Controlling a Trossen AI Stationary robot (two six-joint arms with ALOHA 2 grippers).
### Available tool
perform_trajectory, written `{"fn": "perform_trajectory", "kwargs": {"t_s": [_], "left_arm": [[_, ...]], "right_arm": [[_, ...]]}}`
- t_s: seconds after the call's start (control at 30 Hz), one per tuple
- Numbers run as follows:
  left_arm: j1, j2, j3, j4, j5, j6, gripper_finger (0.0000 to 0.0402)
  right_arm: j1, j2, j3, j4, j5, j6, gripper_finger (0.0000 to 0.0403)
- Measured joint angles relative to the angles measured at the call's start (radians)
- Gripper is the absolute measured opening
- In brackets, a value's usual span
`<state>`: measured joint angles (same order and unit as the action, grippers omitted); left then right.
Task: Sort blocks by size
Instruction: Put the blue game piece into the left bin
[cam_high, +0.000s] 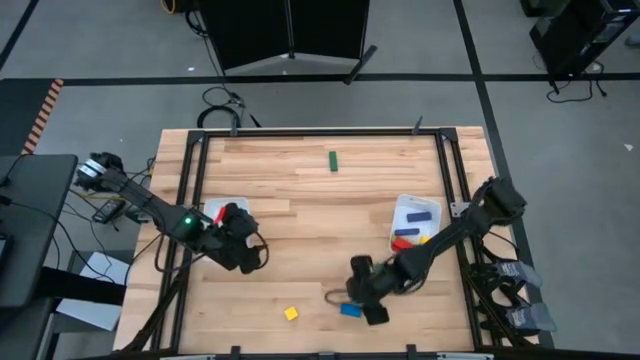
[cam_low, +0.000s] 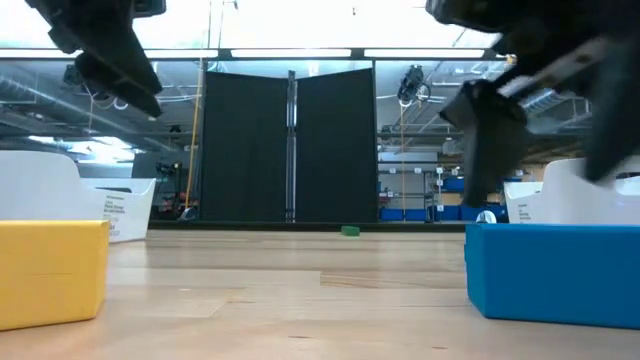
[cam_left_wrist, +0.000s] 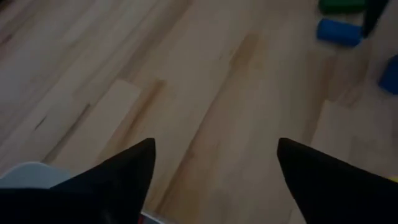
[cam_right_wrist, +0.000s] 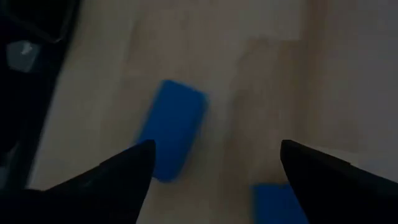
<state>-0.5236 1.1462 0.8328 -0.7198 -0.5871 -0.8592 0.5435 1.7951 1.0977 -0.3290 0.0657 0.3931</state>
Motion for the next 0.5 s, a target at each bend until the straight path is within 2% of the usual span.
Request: {"fn": "perform_trajectory", "kwargs": {"t_s": [0.1,0.27,0.37,0.5], "left_arm": [[0.0,0.028,0.023,0.008,-0.014,0.017,0.031],[0.0,0.036,0.025,0.021,-0.014,0.018,0.0272],[-0.001,0.036,0.025,0.025,-0.015,0.018,0.0257],[-0.002,0.04,0.025,0.058,-0.013,0.026,0.0248]], "right_arm": [[0.034,0.065,0.051,0.005,0.005,0.04,0.0349],[0.08,0.137,0.127,-0.005,0.107,0.1,0.0329],[0.102,0.176,0.15,-0.006,0.177,0.162,0.0313],[0.112,0.239,0.163,-0.03,0.182,0.259,0.0288]]}}
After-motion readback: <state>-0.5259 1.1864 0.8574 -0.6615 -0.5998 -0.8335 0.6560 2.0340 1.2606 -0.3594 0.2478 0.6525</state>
